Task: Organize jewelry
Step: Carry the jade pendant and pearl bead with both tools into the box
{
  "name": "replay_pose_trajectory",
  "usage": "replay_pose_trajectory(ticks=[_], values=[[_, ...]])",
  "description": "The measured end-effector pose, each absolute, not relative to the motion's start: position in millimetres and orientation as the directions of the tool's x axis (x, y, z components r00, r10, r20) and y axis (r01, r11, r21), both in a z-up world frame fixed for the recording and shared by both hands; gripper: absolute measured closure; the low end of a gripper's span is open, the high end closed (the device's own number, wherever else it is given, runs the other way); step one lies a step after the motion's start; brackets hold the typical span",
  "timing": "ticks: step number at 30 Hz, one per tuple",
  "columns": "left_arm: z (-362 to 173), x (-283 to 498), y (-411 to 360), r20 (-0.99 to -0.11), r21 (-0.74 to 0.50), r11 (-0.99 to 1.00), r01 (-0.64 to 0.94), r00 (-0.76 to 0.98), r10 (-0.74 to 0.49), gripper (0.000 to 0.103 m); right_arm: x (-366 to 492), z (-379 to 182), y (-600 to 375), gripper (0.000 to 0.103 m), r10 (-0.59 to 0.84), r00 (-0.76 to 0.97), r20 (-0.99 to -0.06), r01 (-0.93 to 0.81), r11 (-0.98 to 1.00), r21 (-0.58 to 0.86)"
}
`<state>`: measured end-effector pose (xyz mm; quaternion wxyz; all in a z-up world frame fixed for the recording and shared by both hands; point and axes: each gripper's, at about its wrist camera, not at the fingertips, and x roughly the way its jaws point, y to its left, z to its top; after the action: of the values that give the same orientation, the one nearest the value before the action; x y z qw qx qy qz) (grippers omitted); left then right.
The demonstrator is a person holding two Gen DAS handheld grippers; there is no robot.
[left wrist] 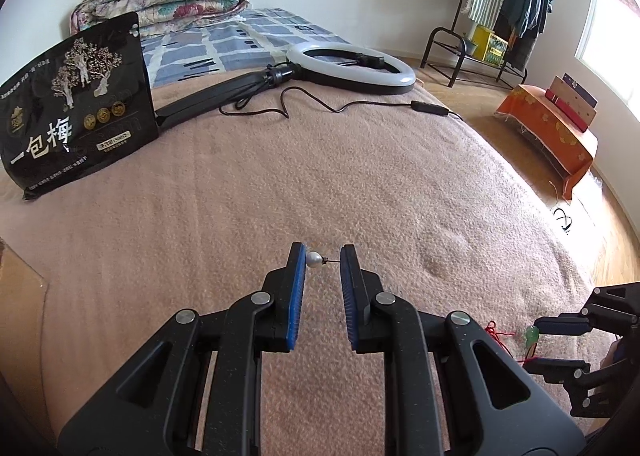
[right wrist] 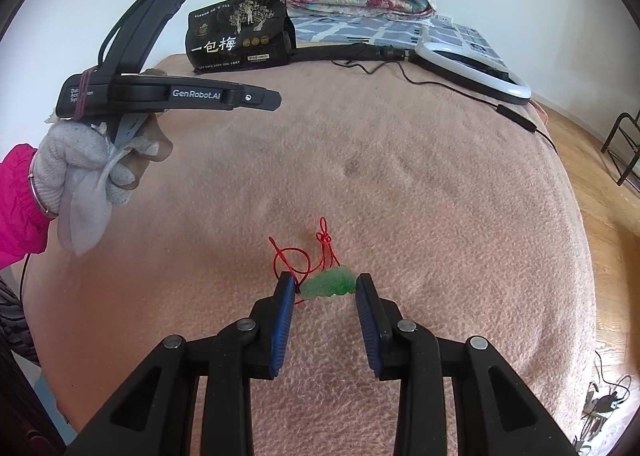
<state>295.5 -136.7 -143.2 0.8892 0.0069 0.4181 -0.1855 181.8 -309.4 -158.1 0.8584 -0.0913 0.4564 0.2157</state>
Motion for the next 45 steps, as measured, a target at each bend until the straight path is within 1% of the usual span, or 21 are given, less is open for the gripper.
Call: replay_pose_trajectory(ticks=[23,31,45], values=[[-55,241,-90,-0.661,-0.153,0.928,0.338,0.663,-0.351,0.087,171,-75,-289,0.072,0.287,0.59,-0.755,-0.443,0.897,-0.005],[-33,222,-65,-0.642,-0.145,0.936,0.321,0.689,-0.336,0.087,169,-51,-268,0.072,0.302,0.606,-0.736,-0.457,0.889,-0.011],[-7,191,-5,-0.618,-0.136,0.959,0.25,0.735,-0.279,0.087,175,-27,-217,0.072,0.359,0.595,-0.719,-0.501,0.865,0.017]])
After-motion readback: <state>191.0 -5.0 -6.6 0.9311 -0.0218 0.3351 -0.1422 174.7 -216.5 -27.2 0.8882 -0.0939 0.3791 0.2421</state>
